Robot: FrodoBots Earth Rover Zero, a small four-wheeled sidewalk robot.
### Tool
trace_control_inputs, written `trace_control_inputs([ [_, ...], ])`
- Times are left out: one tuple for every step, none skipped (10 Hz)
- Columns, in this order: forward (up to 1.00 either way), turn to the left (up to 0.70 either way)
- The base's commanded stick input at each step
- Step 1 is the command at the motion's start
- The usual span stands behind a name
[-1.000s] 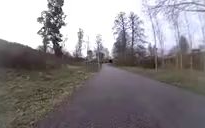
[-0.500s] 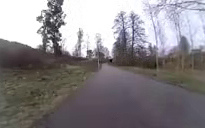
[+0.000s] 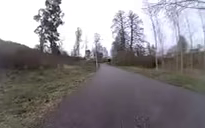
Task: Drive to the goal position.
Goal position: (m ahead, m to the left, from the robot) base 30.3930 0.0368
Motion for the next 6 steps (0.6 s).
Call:
trace_control_inputs([
  [0.70,0.00],
  [0.70,0.00],
  [0.70,0.00],
  [0.70,0.00],
  [0.70,0.00],
  [0.70,0.00],
])
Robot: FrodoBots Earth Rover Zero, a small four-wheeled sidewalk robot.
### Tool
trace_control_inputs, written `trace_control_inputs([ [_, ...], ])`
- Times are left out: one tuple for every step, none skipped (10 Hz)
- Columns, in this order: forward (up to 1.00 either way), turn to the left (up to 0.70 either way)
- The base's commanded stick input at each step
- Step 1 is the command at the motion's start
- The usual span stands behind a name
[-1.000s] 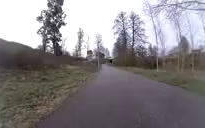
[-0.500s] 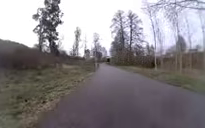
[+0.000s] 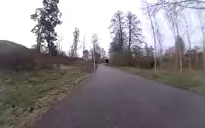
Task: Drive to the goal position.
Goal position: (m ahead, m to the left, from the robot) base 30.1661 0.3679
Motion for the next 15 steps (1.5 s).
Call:
trace_control_inputs([
  [0.70,0.00],
  [0.70,0.00],
  [0.70,0.00],
  [0.70,0.00],
  [0.70,0.00],
  [0.70,0.00],
  [0.70,0.00],
  [0.70,0.00],
  [0.70,0.00],
  [0.70,0.00],
  [0.70,0.00],
  [0.70,0.00],
  [0.70,0.00],
  [0.70,0.00],
  [0.70,0.00],
])
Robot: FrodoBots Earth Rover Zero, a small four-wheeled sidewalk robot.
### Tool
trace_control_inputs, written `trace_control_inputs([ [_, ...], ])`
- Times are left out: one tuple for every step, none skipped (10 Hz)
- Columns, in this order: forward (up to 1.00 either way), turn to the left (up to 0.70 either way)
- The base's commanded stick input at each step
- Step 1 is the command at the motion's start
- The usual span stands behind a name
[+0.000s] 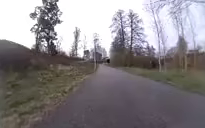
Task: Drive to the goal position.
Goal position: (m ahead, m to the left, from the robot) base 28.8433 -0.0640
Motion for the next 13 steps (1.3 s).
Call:
trace_control_inputs([
  [0.70,0.00],
  [0.70,0.00],
  [0.70,0.00],
  [0.70,0.00],
  [0.70,0.00],
  [0.70,0.00],
  [0.70,0.00],
  [0.70,0.00],
  [0.70,0.00],
  [0.70,0.00],
  [0.70,0.00],
  [0.70,0.00],
  [0.70,0.00],
])
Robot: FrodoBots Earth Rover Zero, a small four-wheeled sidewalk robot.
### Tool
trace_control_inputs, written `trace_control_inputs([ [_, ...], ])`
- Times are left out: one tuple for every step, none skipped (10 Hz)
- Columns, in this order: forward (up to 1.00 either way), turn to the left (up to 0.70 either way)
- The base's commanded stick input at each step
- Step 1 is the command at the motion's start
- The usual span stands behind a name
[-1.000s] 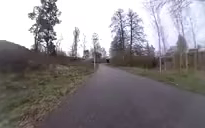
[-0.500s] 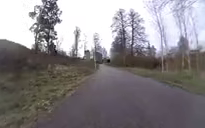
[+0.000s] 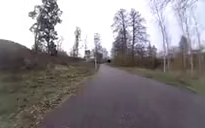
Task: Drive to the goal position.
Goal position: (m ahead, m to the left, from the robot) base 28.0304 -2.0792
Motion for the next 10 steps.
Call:
trace_control_inputs([
  [0.70,0.00],
  [0.70,0.00],
  [0.70,0.00],
  [0.70,0.00],
  [0.70,0.00],
  [0.70,0.00],
  [0.70,0.00],
  [0.70,0.00],
  [0.70,0.00],
  [0.70,0.00],
])
